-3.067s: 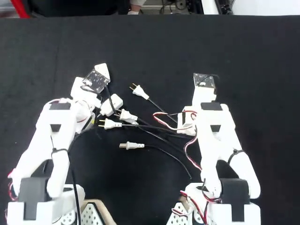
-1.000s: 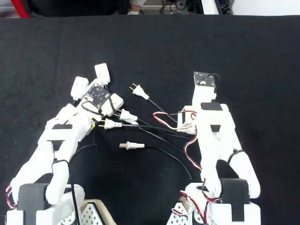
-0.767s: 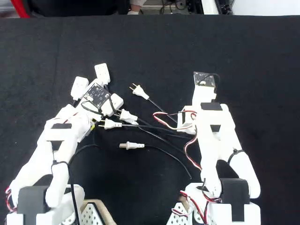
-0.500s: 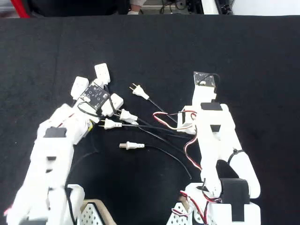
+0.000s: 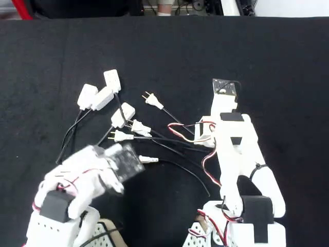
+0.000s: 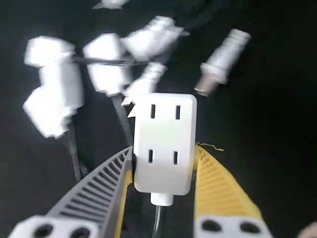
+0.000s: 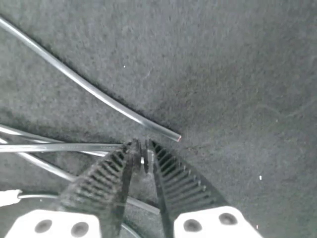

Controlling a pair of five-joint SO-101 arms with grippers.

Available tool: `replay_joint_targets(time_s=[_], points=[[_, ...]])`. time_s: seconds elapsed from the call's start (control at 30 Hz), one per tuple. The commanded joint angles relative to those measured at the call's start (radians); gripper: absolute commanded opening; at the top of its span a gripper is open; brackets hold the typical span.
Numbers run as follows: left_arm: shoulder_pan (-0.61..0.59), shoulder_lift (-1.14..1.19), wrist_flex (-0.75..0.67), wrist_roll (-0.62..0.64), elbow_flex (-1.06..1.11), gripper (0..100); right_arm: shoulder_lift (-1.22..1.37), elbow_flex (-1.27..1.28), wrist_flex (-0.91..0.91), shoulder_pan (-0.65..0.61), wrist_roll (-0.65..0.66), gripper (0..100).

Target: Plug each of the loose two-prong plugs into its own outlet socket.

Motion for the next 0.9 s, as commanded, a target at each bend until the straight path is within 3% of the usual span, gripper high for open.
replay_joint_targets(time_s=[0.0, 0.23, 0.53, 0.7, 0.87], points=[[0.101, 0.052, -0.002, -0.064, 0.03, 3, 0.002, -0.047, -0.015, 0.025, -0.008, 2.1], [0.222, 0.16, -0.098, -0.023, 0.091, 3, 0.002, -0.047, -0.012, 0.026, -0.009, 2.1], [-0.012, 0.158, -0.359, -0.009, 0.291, 3, -0.002, -0.051, -0.015, 0.026, -0.008, 2.1], [-0.058, 0.158, -0.436, -0.006, 0.344, 3, -0.001, -0.051, -0.011, 0.021, -0.008, 2.1], [-0.064, 0.158, -0.431, -0.006, 0.343, 21, -0.01, -0.067, -0.008, 0.011, -0.005, 2.1]])
